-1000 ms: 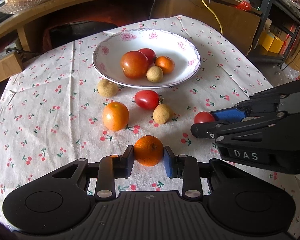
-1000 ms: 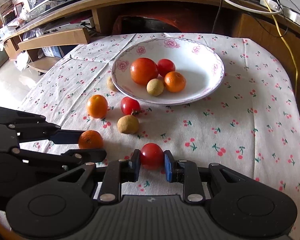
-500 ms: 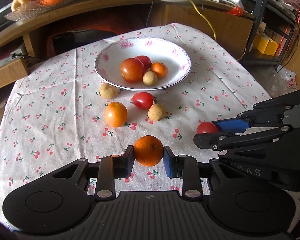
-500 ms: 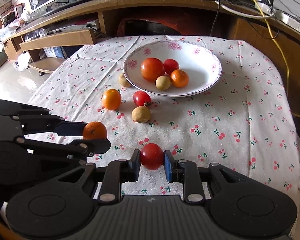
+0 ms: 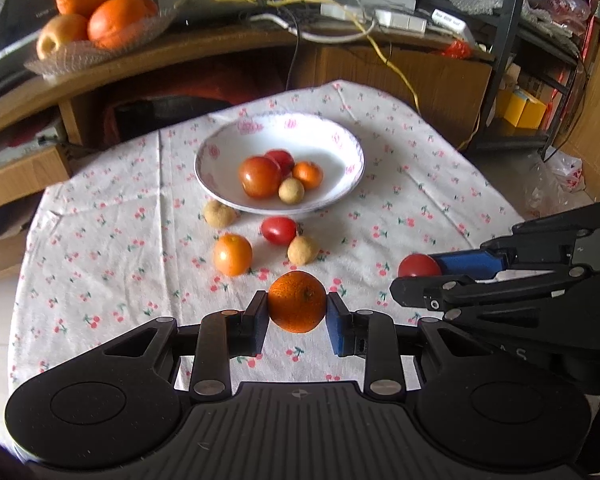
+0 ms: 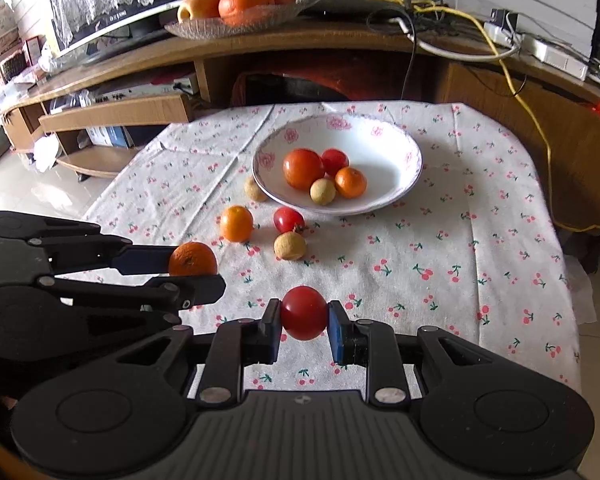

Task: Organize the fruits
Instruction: 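Carry the orange with the left tool while the right tool carries the red tomato to the bowl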

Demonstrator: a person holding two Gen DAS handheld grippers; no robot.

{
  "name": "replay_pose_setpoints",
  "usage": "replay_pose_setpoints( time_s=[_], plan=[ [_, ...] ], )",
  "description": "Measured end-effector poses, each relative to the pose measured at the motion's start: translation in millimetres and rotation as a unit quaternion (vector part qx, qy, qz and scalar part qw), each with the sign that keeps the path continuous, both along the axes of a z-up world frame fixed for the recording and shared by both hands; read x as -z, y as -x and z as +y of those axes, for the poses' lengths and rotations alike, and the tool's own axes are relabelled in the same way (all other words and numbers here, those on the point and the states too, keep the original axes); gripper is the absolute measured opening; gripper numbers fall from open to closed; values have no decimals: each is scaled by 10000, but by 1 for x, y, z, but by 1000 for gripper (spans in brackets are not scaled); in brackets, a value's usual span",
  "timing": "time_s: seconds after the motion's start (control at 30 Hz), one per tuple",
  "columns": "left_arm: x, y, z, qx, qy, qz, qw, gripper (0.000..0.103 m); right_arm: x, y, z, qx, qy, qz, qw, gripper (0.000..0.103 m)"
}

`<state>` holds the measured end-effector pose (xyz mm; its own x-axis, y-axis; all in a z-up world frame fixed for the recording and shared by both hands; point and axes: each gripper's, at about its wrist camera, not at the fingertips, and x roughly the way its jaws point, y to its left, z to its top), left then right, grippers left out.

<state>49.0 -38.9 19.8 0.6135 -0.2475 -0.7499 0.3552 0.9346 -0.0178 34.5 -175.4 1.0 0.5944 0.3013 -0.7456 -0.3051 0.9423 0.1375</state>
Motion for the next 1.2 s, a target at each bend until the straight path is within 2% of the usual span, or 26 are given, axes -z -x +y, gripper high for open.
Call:
replay_pose_setpoints(
  time_s=[0.2, 0.57, 0.9, 1.2],
  plan=[
    [-16, 5, 0, -66, 22, -224, 9997, 38, -15, 10, 5, 7, 29, -274, 9996, 26],
    [-29, 5, -1, -104, 25, -473, 9988, 38, -28, 10, 2, 120, -28, -459, 9989, 26],
    [-45, -9, -8, -100, 21, -707, 9974, 36, -45, -6, -5, 286, -39, -659, 9974, 26],
    [-45, -29, -13, -113, -33, -678, 9976, 36, -46, -28, -5, 263, 96, -675, 9973, 26]
  ],
)
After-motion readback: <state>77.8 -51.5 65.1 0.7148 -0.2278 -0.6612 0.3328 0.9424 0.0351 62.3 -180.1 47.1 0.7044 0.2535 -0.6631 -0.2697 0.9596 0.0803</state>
